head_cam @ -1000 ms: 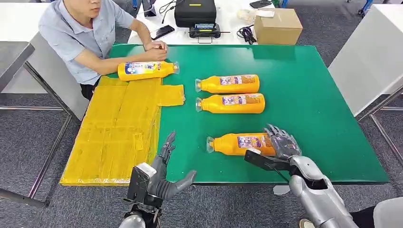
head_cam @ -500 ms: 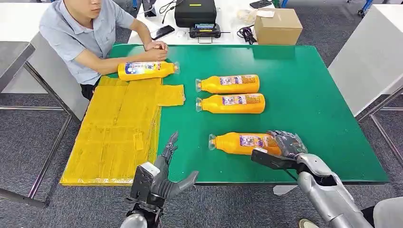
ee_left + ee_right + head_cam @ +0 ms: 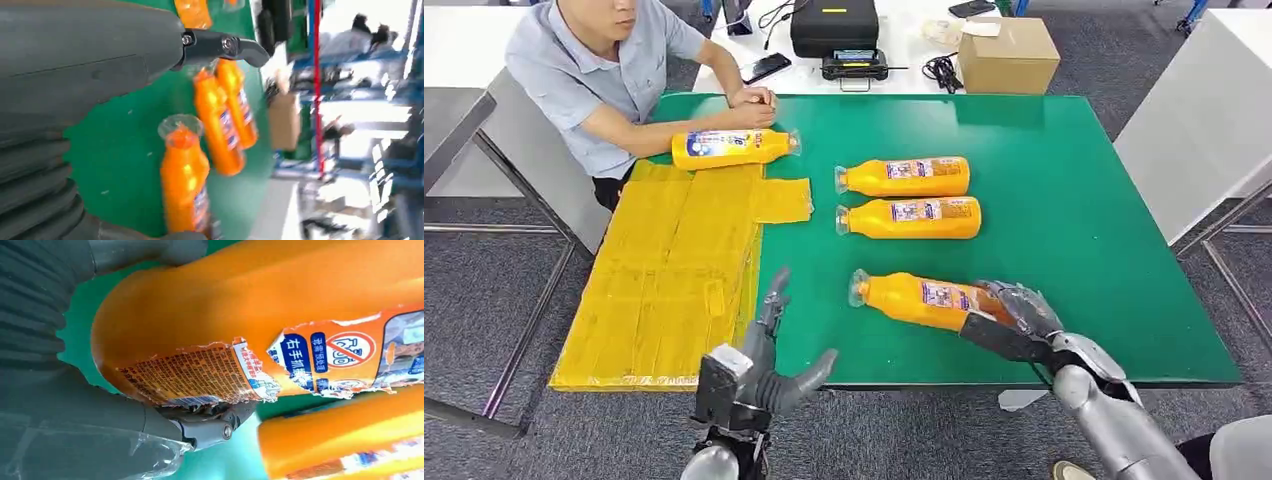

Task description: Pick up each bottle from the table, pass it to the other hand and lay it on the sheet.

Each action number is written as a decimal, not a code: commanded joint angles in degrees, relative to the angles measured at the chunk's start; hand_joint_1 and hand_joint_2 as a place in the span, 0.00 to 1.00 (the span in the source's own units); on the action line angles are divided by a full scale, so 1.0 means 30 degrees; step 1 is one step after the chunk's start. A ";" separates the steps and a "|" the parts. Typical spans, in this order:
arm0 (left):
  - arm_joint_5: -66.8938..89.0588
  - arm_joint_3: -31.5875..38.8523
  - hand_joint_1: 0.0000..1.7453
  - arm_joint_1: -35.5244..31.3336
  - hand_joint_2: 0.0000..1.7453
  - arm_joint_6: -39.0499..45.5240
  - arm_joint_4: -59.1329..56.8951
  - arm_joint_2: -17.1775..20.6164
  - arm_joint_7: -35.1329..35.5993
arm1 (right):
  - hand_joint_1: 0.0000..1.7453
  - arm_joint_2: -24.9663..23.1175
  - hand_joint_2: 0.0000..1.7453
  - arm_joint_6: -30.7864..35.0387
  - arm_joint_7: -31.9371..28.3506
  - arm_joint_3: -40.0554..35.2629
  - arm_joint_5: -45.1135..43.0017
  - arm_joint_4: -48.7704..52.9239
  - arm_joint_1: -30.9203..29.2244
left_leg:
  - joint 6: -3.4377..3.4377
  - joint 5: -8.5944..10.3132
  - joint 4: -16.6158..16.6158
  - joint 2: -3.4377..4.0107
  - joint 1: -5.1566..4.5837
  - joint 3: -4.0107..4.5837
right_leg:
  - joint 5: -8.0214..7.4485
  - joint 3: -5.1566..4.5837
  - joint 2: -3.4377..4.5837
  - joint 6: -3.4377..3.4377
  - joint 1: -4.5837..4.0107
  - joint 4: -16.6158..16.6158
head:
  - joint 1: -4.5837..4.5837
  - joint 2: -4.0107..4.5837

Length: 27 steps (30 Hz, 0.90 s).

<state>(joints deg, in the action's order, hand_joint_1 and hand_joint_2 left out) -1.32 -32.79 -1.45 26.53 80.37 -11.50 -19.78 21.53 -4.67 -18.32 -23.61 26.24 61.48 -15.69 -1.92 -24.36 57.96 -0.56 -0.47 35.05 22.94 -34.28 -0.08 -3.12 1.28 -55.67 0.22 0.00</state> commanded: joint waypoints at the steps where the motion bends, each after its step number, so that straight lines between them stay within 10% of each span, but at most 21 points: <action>1: -0.0903 0.0661 0.00 -0.0557 1.00 0.0363 -0.1393 -0.0195 -0.0287 | 1.00 -0.1094 1.00 -0.0671 0.0123 0.1544 -0.0746 -0.0471 0.0306 | 0.0039 -0.0017 -0.0018 0.0009 0.0026 -0.0069 | 0.0013 0.0072 -0.0001 0.0046 -0.0028 0.0026 | 0.0000 0.0000; 12: -0.3251 0.0955 0.00 -0.0183 1.00 0.0644 -0.1579 -0.0005 -0.0385 | 1.00 0.0189 1.00 -0.1518 0.0208 0.1689 -0.1265 -0.0269 0.0425 | 0.0036 -0.0017 -0.0021 -0.0020 0.0014 -0.0080 | 0.0025 0.0090 -0.0030 0.0044 -0.0017 0.0026 | 0.0000 0.0000; 27: -0.7653 -0.0384 0.00 -0.1638 1.00 -0.5769 -0.5694 0.0435 0.0934 | 1.00 -0.2478 1.00 -0.4623 -0.2332 0.0658 -0.5524 0.2943 -0.0142 | 0.0047 -0.0026 -0.0022 0.0067 0.0028 -0.0082 | 0.0006 0.0072 0.0056 0.0056 -0.0031 0.0022 | -0.0007 0.0000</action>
<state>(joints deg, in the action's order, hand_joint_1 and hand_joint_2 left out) -22.73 -31.82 -1.81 13.18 74.31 -11.74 -16.55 17.46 -16.02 -23.74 -18.25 11.58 69.07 -12.81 -1.93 -24.35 57.96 -0.58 -0.45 35.08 22.94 -34.28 -0.10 -3.12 1.27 -55.68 0.20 0.00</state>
